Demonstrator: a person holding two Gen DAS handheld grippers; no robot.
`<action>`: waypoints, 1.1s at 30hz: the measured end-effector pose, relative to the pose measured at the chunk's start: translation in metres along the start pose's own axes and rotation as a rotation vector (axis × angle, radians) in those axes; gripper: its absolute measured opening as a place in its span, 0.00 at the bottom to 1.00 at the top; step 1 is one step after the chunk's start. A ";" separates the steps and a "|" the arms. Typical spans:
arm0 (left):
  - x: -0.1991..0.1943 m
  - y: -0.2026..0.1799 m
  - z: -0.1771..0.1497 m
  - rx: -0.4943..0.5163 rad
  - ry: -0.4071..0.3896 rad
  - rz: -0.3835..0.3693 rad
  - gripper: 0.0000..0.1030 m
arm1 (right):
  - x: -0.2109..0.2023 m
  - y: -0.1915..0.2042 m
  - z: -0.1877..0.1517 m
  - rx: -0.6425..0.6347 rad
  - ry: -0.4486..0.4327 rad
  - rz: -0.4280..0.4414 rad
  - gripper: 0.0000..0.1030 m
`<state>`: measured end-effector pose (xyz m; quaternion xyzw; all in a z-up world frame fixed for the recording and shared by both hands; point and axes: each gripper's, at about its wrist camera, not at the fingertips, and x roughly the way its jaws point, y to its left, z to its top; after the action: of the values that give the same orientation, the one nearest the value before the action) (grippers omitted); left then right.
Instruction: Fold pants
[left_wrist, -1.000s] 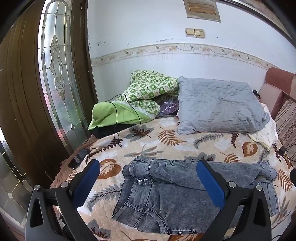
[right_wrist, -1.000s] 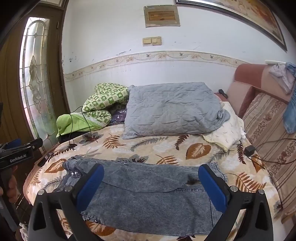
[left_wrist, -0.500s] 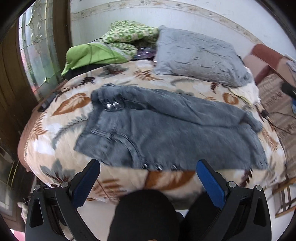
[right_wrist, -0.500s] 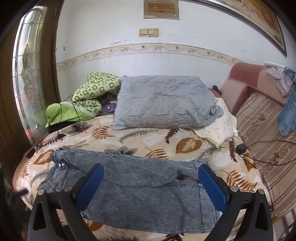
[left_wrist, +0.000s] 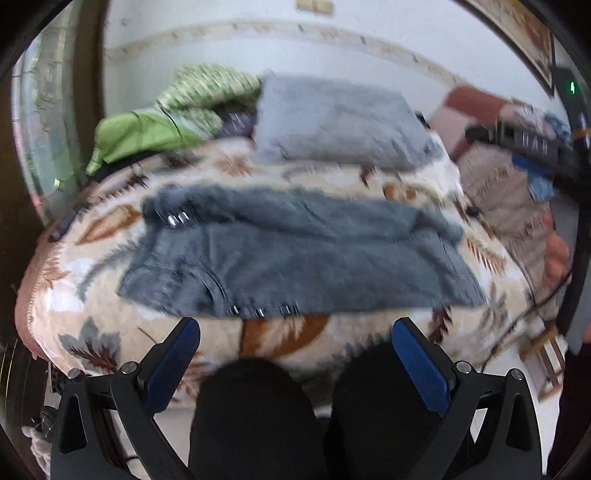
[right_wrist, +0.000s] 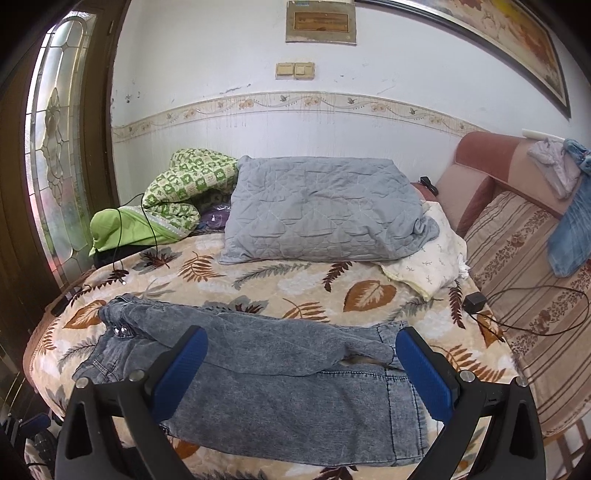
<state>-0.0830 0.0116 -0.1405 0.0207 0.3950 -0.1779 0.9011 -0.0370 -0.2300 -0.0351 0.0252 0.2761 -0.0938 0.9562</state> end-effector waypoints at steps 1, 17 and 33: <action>0.002 0.000 0.001 0.009 0.012 0.009 1.00 | -0.001 0.000 0.000 -0.003 -0.003 -0.001 1.00; 0.043 0.095 0.090 -0.032 -0.105 0.455 1.00 | 0.058 -0.064 -0.019 0.148 0.124 -0.033 1.00; 0.086 0.114 0.119 -0.039 -0.079 0.459 1.00 | 0.106 -0.038 -0.011 0.088 0.192 -0.028 1.00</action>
<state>0.0935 0.0711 -0.1322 0.0857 0.3477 0.0385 0.9329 0.0375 -0.2835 -0.1008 0.0722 0.3622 -0.1165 0.9220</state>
